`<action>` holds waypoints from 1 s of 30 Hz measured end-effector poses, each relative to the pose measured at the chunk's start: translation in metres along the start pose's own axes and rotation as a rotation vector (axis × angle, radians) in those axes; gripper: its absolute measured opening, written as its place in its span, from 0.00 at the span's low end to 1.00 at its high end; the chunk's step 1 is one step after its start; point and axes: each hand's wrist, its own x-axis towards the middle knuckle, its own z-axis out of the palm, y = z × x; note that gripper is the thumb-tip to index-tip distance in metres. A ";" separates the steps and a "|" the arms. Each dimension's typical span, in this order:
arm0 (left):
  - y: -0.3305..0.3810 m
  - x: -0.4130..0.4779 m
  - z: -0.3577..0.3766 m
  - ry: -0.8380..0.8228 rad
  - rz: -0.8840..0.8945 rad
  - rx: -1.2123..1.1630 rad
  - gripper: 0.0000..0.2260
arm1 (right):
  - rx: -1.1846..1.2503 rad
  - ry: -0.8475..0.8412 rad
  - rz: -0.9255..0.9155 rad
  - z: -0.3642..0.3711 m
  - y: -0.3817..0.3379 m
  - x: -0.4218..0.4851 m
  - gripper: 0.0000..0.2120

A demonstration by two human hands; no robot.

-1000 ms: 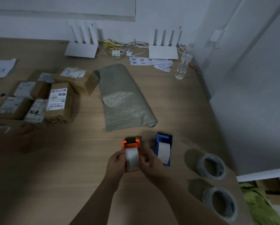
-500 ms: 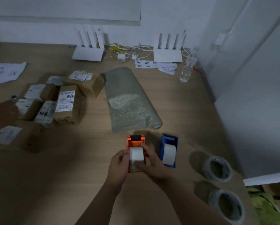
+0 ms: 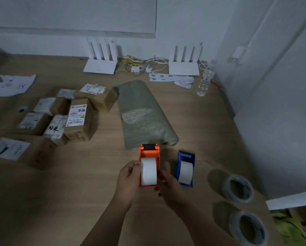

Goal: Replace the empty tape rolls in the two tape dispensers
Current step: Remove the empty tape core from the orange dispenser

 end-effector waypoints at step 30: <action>0.020 -0.014 0.000 -0.004 -0.012 -0.007 0.15 | 0.339 -0.120 -0.072 -0.007 -0.042 -0.008 0.25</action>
